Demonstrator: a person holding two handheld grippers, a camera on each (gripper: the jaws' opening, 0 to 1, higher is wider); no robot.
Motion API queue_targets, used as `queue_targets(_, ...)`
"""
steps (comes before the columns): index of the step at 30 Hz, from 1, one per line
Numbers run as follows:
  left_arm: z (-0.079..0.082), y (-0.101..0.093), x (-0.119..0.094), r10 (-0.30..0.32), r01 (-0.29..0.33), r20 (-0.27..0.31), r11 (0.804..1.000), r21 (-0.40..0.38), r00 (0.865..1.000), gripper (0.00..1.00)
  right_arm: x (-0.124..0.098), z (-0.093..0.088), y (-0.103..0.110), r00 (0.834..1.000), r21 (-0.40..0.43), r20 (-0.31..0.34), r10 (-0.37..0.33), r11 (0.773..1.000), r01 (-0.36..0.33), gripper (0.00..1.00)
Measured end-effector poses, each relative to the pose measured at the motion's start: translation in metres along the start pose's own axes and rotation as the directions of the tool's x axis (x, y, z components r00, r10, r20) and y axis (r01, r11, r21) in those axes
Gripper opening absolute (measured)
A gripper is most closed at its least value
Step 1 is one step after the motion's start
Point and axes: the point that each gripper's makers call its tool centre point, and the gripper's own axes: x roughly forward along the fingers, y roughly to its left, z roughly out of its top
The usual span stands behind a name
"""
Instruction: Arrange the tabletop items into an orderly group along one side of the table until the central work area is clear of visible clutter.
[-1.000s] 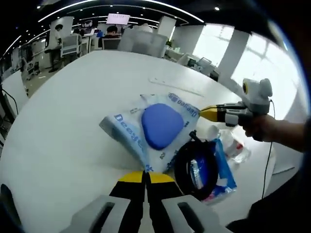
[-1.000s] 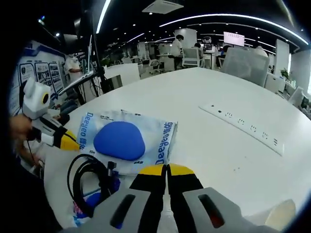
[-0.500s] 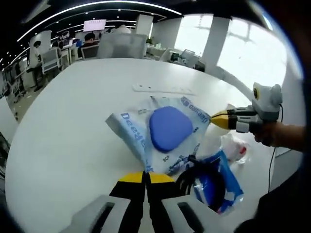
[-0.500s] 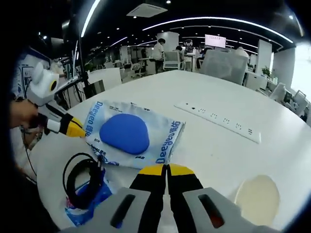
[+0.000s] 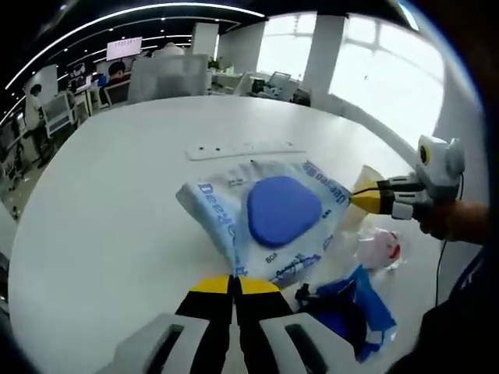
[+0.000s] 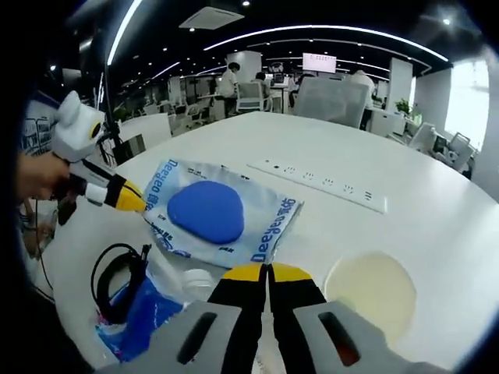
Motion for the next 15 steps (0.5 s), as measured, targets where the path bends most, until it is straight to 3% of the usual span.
queue_targets(15, 0.008, -0.017, 0.025, -0.058, 0.058, -0.03, 0.998, 0.009, 0.998, 0.0, -0.013, -0.011, -0.02, 0.997, -0.011, -0.031, -0.068, 0.998, 0.068, 0.0)
